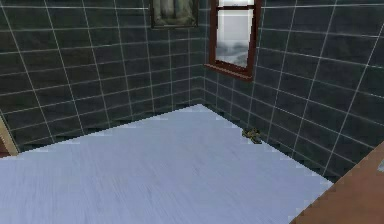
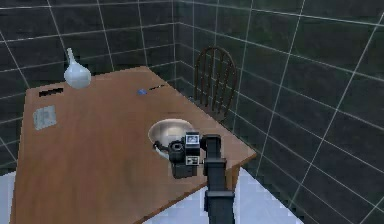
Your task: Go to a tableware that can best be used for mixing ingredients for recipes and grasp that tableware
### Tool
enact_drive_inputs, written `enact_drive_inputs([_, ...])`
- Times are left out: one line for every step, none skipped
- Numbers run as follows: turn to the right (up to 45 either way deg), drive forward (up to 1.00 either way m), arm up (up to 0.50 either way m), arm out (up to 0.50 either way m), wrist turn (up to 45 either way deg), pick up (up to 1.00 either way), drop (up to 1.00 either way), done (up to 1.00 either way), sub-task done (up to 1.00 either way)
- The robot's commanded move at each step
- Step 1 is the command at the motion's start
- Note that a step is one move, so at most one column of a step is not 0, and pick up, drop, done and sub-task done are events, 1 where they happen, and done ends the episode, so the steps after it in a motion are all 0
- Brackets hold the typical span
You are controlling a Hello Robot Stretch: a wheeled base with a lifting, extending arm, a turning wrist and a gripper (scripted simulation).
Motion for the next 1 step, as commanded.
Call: enact_drive_inputs([0.0, 0.00, 0.00, 0.00, 0.0, 0.00, 0.00, 1.00, 0.00])
